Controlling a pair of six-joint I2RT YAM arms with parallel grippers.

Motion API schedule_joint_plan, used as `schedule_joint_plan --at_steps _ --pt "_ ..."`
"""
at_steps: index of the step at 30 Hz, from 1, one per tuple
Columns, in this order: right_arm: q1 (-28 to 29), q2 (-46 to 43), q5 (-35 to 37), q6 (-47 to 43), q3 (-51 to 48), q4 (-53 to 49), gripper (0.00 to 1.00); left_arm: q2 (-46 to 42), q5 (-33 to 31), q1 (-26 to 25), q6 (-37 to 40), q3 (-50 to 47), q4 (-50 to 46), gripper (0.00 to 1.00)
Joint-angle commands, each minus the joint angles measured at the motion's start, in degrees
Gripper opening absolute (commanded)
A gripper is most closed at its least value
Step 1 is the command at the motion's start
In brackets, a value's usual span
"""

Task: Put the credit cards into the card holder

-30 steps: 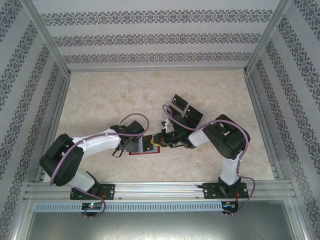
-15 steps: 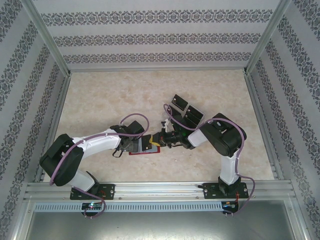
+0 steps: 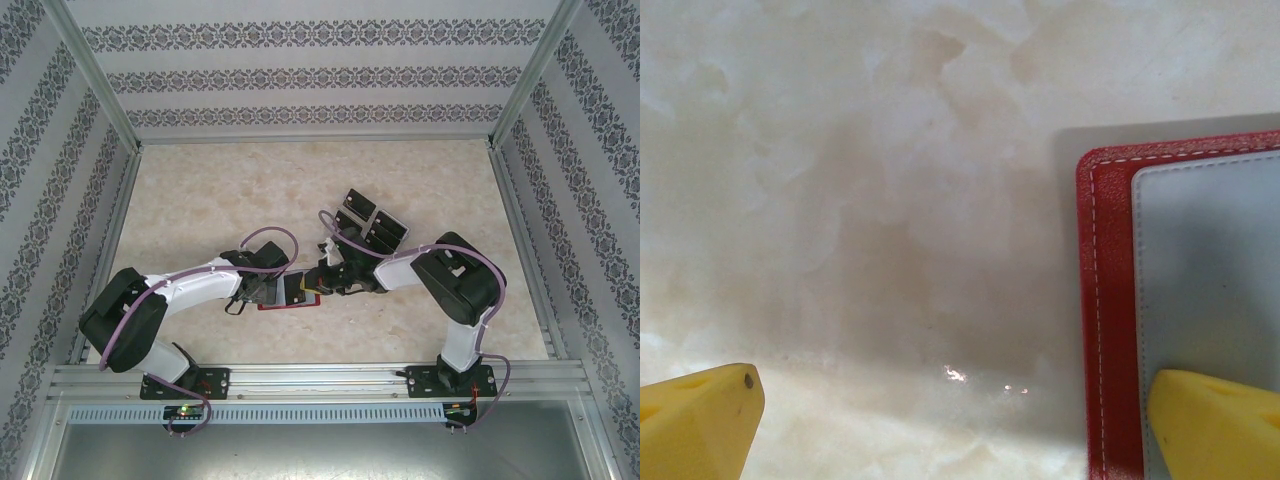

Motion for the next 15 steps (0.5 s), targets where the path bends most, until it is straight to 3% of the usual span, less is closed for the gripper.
schedule_joint_plan --at_steps 1,15 --pt "0.7 0.1 2.5 -4.4 0.0 -5.7 0.00 1.5 0.0 -0.7 -1.0 -2.0 -2.5 1.00" --pt "-0.1 3.8 0.0 2.8 0.5 5.1 0.00 1.3 0.4 -0.7 -1.3 -2.4 -2.4 1.00"
